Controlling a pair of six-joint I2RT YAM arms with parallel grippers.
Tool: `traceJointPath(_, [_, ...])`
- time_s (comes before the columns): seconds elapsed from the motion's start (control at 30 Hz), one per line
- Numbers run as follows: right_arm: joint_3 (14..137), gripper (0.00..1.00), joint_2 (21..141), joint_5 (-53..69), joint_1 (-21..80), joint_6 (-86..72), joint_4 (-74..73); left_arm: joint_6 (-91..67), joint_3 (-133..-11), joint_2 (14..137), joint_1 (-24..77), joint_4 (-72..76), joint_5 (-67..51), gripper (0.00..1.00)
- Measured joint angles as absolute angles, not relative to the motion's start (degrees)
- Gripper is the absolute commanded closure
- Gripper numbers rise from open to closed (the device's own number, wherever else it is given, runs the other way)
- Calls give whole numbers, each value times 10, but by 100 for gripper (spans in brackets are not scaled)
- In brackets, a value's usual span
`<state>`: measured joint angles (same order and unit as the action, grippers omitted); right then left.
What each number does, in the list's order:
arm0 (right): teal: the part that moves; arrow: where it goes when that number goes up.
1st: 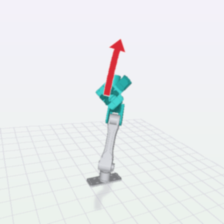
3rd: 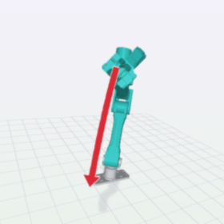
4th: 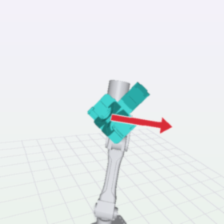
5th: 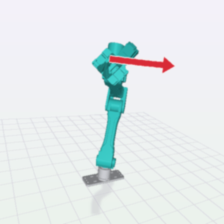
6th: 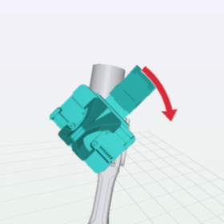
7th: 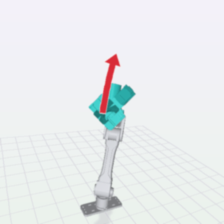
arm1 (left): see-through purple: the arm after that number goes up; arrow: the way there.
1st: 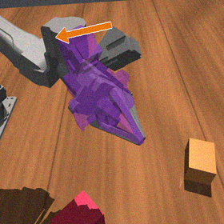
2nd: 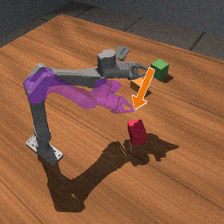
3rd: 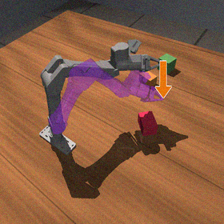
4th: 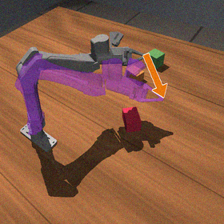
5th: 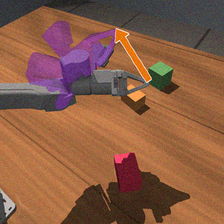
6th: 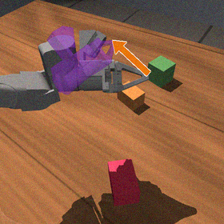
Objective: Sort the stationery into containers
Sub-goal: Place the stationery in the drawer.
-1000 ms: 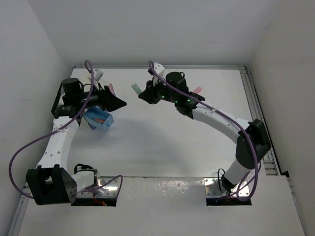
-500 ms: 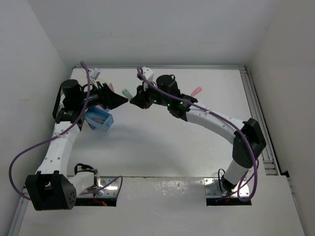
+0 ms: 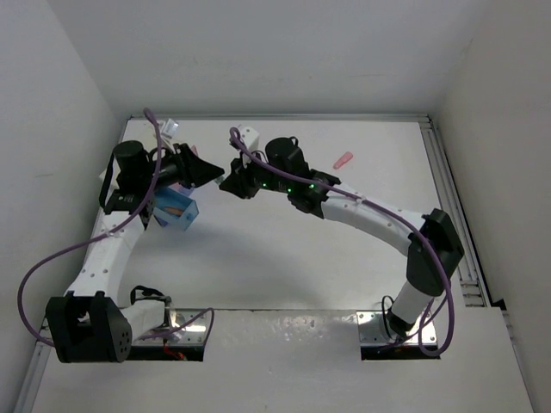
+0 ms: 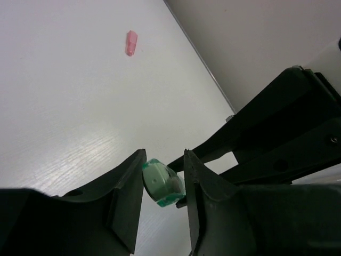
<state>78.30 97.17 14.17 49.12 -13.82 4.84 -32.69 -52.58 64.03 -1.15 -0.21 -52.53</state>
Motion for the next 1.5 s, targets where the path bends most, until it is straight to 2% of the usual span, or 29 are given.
traceJointPath(0.03, [783,100,971,142,493,-136,48,-330,-521,640,-11,2,-524,72])
traceJointPath(0.1, [783,100,971,140,497,-131,45,-343,-514,640,-11,10,-525,83])
traceJointPath(0.17, [781,100,971,139,499,-128,41,-349,-508,635,-10,15,-524,88])
traceJointPath(0.2, [781,88,971,139,500,-127,40,-350,-504,632,-9,18,-523,93])
traceJointPath(0.3, [781,58,970,139,500,-125,40,-345,-501,625,-8,16,-519,99])
traceJointPath(0.33, [781,54,970,138,500,-126,40,-335,-501,624,-8,14,-518,100])
traceJointPath(0.47, [780,48,964,134,497,-123,37,-273,-525,625,-15,-59,-499,100])
traceJointPath(0.57, [768,43,948,126,485,-128,35,-199,-590,638,-24,-151,-466,100])
traceJointPath(0.87, [757,42,929,66,376,-172,-16,21,-760,686,-34,-357,-207,100])
traceJointPath(1.03, [776,42,959,22,312,-219,-63,77,-770,703,-34,-415,-133,100])
traceJointPath(1.23, [806,41,1022,-27,262,-278,-118,98,-708,702,-34,-417,-99,100])
traceJointPath(1.37, [834,39,1068,-44,234,-316,-151,103,-667,702,-34,-412,-89,91])
traceJointPath(1.47, [856,39,1096,-50,212,-344,-168,103,-662,706,-34,-404,-86,79])
traceJointPath(1.5, [859,38,1103,-53,206,-348,-168,103,-662,708,-34,-399,-85,70])
